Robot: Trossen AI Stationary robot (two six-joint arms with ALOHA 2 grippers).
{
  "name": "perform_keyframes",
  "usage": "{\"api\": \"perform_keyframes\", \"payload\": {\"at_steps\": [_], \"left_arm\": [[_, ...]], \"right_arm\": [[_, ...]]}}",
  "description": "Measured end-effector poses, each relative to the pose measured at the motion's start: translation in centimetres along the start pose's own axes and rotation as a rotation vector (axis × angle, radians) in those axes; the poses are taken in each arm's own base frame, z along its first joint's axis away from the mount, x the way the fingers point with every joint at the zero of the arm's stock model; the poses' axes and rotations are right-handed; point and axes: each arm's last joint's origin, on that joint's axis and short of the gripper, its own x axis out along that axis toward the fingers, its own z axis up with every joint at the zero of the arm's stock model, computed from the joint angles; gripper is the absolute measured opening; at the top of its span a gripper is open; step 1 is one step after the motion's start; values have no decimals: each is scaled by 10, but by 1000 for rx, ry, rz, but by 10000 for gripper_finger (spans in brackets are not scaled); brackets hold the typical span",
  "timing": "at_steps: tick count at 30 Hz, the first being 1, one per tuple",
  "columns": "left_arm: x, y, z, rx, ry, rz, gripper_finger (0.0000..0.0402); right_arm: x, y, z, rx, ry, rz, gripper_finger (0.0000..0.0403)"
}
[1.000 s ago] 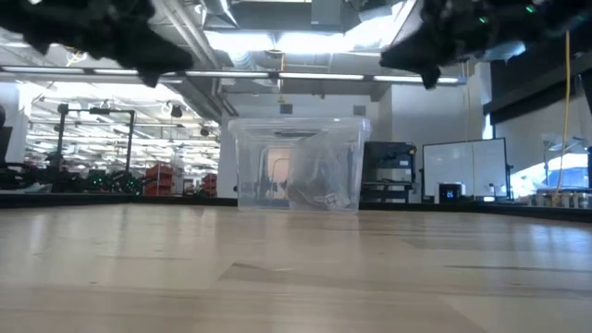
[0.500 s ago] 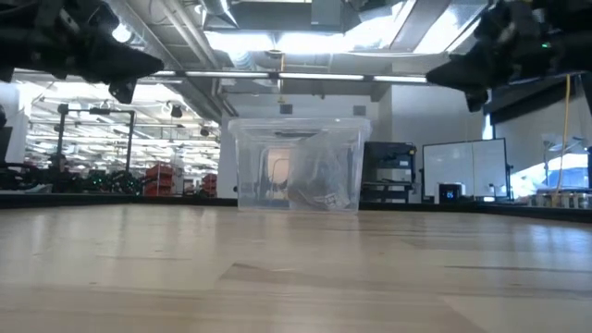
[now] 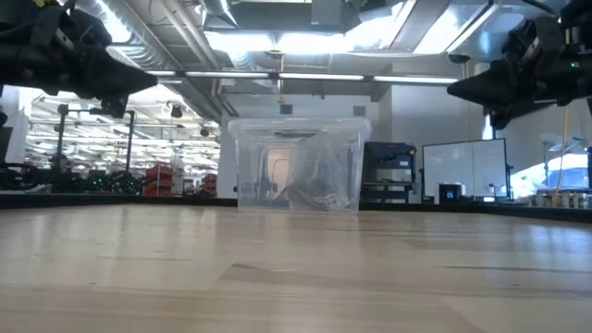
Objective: Roll bandage
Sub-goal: Return to Home Position
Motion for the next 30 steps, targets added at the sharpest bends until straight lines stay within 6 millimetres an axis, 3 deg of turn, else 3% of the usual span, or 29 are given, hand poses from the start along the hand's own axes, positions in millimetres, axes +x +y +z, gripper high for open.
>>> {"api": "perform_keyframes", "payload": {"at_steps": [12, 30], "left_arm": [[0, 0, -2, -1, 5, 2, 3], [4, 2, -6, 12, -67, 29, 3]], "right_arm": [[-13, -3, -6, 10, -37, 33, 4], [-13, -1, -10, 15, 22, 120, 5]]}}
